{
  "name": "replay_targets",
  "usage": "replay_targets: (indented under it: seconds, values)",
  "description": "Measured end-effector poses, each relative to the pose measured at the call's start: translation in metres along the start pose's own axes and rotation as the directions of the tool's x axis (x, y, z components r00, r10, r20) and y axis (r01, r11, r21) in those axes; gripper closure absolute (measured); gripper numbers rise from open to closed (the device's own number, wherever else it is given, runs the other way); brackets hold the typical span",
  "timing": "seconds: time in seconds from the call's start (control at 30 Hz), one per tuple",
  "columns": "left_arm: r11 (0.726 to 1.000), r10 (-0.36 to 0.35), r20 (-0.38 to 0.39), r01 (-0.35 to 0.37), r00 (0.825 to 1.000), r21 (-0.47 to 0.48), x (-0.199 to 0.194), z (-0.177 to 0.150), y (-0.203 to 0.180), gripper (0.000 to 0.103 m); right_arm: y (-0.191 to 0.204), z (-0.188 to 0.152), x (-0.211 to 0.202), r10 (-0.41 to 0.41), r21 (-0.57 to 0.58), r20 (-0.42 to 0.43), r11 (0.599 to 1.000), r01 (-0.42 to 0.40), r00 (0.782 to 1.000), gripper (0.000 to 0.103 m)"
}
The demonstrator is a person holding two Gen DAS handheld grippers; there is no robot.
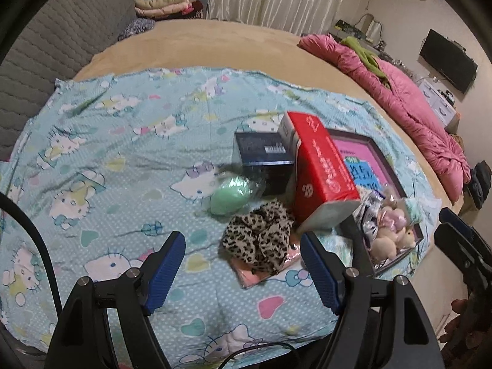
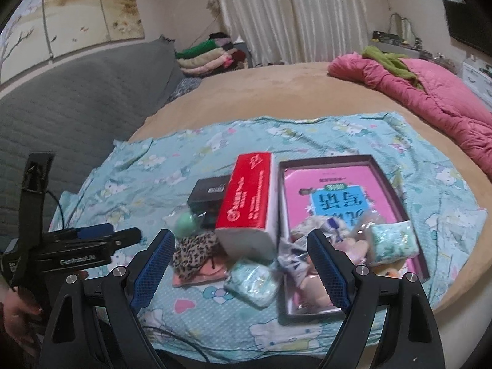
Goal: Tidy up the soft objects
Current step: 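Move both open tools back toward the remaining items beside the box, then grasp the bagged green ball with the left tool while the right tool grasps the leopard-print scrunchie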
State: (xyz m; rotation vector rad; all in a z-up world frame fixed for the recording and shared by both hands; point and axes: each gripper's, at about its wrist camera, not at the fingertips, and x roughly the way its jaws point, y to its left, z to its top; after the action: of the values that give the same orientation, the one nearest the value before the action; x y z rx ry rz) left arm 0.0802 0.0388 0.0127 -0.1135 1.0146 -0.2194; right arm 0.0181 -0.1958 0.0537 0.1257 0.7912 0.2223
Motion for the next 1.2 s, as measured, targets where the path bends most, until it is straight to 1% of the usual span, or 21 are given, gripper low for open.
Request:
replay_targets:
  seconds: [0.17,0.37,0.57,0.73,0.9,1.0,1.2]
  values:
    - [1.000,0.000,-0.027,0.000,1.000,0.006,0.017,-0.007,0.002,0.027,0.011,-0.012,0.020,0.017,-0.031,-0.052,0.999,-0.018,0.998,0.014]
    - [1.000,0.003,-0.048,-0.003,0.999,-0.019,0.035,-0.007,0.014,0.027,0.024,-0.027,0.043,0.037,-0.055,-0.109,0.998,-0.043,0.993,0.014]
    - [0.999,0.004,-0.051,-0.007,0.999,-0.048,0.056,0.001,0.027,0.027,0.029,-0.037,0.061,0.048,-0.048,-0.141,0.997,-0.056,0.989,0.014]
    - [0.996,-0.004,-0.052,-0.001,0.999,-0.090,0.075,0.009,0.044,0.027,0.046,-0.044,0.085,0.053,-0.075,-0.172,0.995,-0.066,0.984,0.014]
    - [0.994,-0.045,-0.053,0.040,0.998,-0.100,0.088,0.014,0.055,0.027,0.063,-0.047,0.116,0.061,-0.077,-0.195,0.994,-0.078,0.979,0.014]
    - [0.992,-0.101,-0.062,0.095,0.993,-0.088,0.096,0.017,0.055,0.027,0.071,-0.049,0.136,0.047,-0.093,-0.208,0.993,-0.067,0.977,0.014]
    - [0.991,-0.122,-0.070,0.117,0.990,-0.065,0.113,0.027,0.053,0.027,0.083,-0.056,0.161,-0.005,-0.150,-0.216,0.988,-0.028,0.976,0.014]
